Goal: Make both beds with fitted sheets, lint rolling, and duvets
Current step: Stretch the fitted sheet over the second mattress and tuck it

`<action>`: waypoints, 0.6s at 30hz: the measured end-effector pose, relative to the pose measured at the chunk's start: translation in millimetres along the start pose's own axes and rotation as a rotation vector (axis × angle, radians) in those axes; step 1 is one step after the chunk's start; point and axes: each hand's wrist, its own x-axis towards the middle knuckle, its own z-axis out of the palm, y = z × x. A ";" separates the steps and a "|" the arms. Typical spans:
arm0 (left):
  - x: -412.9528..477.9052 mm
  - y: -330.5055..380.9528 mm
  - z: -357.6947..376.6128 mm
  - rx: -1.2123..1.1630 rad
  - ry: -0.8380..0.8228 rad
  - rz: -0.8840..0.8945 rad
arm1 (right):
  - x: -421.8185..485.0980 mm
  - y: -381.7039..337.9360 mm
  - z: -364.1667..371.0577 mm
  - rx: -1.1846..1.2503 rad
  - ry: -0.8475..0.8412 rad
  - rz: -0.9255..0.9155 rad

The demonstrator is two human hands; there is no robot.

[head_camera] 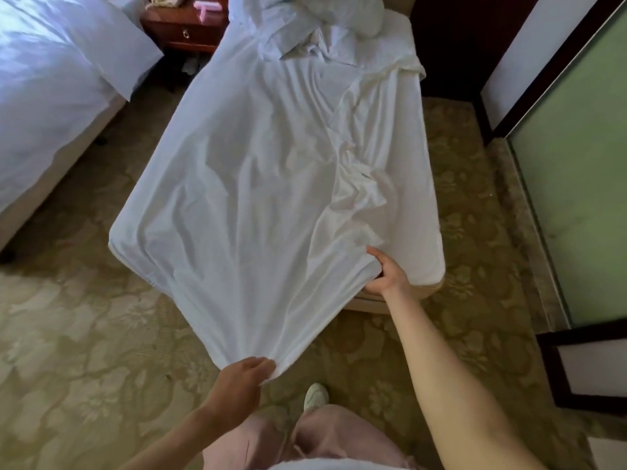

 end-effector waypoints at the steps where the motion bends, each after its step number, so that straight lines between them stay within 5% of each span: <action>1: -0.1 -1.6 2.0 0.006 -0.010 0.006 | 1.5 -3.2 -2.1 0.014 -0.007 -0.040; 5: 1.0 -10.8 6.2 0.060 -0.064 0.001 | 0.0 -13.1 -0.5 0.150 0.019 -0.161; 11: 2.7 -25.2 -4.5 0.011 -0.117 -0.119 | -27.8 -51.3 3.6 0.030 0.096 -0.395; 18: 26.9 -32.0 -3.8 0.027 -0.373 -0.258 | -79.0 -111.7 -15.4 -0.030 0.172 -0.646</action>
